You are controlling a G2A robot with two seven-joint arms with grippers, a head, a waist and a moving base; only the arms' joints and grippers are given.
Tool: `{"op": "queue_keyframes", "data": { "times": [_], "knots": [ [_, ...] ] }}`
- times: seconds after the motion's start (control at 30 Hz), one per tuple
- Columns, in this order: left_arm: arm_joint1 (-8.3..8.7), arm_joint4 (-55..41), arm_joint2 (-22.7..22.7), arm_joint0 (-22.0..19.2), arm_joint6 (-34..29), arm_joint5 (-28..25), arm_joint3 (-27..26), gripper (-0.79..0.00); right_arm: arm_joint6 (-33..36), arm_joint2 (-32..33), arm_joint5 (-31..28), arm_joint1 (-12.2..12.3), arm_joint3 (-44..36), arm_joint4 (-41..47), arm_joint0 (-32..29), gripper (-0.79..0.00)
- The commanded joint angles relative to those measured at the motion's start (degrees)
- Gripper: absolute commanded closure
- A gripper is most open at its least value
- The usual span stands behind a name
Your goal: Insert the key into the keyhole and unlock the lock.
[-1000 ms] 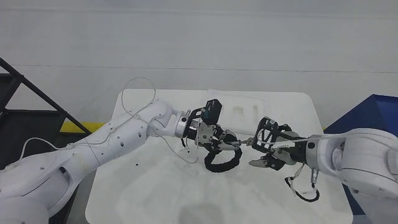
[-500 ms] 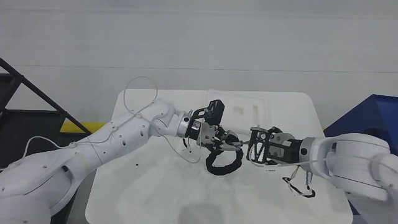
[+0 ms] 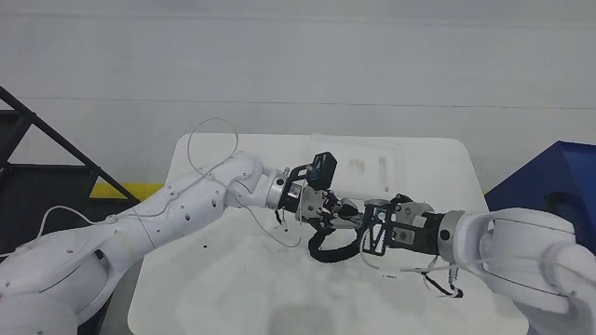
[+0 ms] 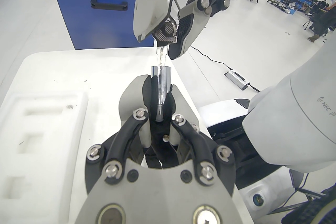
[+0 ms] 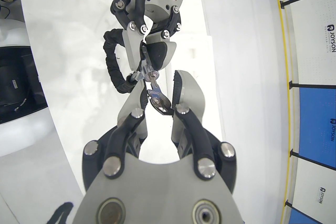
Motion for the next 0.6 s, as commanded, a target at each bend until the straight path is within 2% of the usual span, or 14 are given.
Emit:
{"op": "queue_keyframes", "data": {
  "times": [0.0, 0.23, 0.57],
  "knots": [
    [0.00, 0.10, 0.00, -0.02, 0.19, 0.00, -0.01, 0.000, -0.17, 0.02, 0.18, 0.00, 0.00, 1.08, 0.08, 0.000],
    [0.04, 1.09, 0.00, 0.02, 1.16, 0.00, -0.13, 0.000, 0.13, 1.06, 2.98, 0.10, 0.18, 6.82, -0.23, 0.000],
    [0.13, 4.11, 0.00, -0.07, 3.61, 0.00, -0.23, 0.000, 0.15, 3.87, 10.09, 0.21, 5.90, 21.86, -1.05, 0.000]
  ]
}}
